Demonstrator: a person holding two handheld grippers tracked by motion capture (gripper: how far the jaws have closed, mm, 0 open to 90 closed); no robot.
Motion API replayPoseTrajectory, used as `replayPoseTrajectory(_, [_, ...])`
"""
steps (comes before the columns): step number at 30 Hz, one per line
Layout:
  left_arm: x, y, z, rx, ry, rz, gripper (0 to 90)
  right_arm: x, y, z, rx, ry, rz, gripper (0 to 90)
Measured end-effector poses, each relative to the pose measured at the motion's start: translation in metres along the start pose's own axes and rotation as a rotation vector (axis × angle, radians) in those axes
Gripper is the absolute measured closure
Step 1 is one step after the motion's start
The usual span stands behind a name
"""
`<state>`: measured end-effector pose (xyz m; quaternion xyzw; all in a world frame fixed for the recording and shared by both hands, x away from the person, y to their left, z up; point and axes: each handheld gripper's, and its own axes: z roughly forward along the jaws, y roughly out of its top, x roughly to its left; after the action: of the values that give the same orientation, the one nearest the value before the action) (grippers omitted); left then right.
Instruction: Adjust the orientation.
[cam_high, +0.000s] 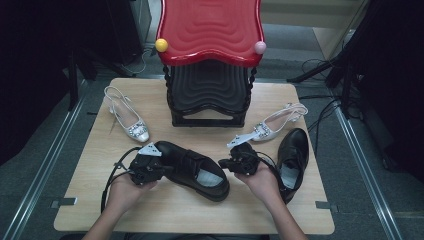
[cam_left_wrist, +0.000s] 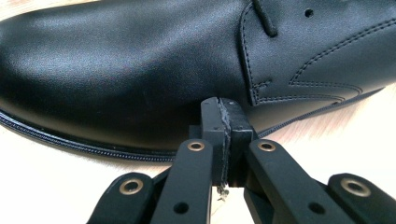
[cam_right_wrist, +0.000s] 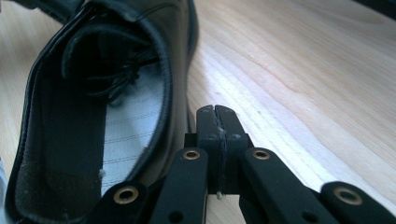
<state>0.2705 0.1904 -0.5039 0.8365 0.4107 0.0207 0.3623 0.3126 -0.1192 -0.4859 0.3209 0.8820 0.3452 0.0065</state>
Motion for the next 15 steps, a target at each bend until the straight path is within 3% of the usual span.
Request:
replayPoseTrajectory(4, [0.0029,-0.0014,0.0015,-0.013,-0.020,-0.018,90.0,0.0031,0.0001,0.0049,0.007,-0.003,-0.010,90.0])
replayPoseTrajectory(8, [0.0000,0.0009,0.0050,-0.011,0.008,0.003,90.0,0.0035,-0.0015,0.0045,0.008,0.009,0.006,90.0])
replayPoseTrajectory(15, [0.0028,0.0054,0.0091,-0.012,0.003,0.004,90.0,0.0102,-0.0066,0.0028,0.011,0.022,0.013,90.0])
